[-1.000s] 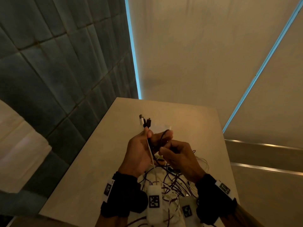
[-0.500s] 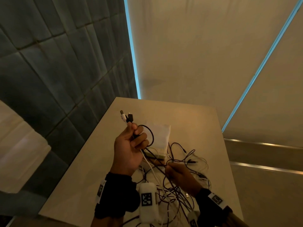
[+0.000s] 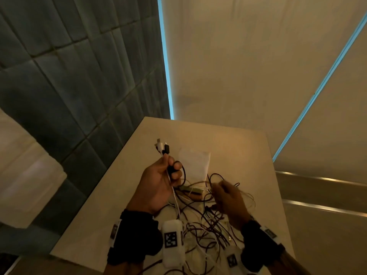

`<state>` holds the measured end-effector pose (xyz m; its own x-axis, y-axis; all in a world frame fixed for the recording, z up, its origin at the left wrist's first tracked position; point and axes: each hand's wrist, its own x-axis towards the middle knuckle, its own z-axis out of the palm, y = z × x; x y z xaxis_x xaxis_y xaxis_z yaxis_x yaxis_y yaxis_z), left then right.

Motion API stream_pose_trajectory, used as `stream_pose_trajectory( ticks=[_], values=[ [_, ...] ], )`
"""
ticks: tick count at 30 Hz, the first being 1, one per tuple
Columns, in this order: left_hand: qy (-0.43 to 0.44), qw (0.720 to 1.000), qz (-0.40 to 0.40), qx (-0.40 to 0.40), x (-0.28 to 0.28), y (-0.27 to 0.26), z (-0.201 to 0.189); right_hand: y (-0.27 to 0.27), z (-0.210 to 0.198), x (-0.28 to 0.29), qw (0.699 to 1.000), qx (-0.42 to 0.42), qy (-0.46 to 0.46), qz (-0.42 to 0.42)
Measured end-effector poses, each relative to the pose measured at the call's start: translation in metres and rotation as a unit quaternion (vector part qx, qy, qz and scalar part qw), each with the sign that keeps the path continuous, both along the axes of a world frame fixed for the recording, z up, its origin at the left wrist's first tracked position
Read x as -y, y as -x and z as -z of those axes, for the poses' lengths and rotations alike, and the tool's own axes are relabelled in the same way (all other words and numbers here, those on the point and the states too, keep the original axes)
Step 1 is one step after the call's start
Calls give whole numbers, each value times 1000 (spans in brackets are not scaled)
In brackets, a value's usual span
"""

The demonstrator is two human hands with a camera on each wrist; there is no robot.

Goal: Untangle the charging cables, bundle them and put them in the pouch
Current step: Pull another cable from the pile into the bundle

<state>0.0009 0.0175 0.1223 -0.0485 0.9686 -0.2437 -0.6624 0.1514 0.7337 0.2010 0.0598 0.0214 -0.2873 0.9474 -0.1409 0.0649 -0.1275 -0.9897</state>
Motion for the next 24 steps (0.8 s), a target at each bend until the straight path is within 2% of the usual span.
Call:
stream_pose_trajectory(
  ticks=[3,5,8,11,14,19,24],
  values=[
    [57,996,-3,-71,-3,-8,7,12,-49,-5,995,-78,-60,5],
    [78,993,2,-91,-5,-15,10,20,-70,0,987,-98,-119,-46],
    [65,997,19,-36,-6,-20,6,28,-78,13,975,-125,-131,-128],
    [18,998,5,59,-6,-20,-2,31,-63,21,968,-118,-117,-188],
    [-34,995,-9,98,-6,-19,-8,27,-43,21,973,-132,-62,-178],
    [-88,991,-35,98,-8,-17,-6,21,2,12,985,-78,-62,-142],
    [-104,990,-55,79,-8,-16,-6,18,34,12,990,-36,-63,-119]
  ],
)
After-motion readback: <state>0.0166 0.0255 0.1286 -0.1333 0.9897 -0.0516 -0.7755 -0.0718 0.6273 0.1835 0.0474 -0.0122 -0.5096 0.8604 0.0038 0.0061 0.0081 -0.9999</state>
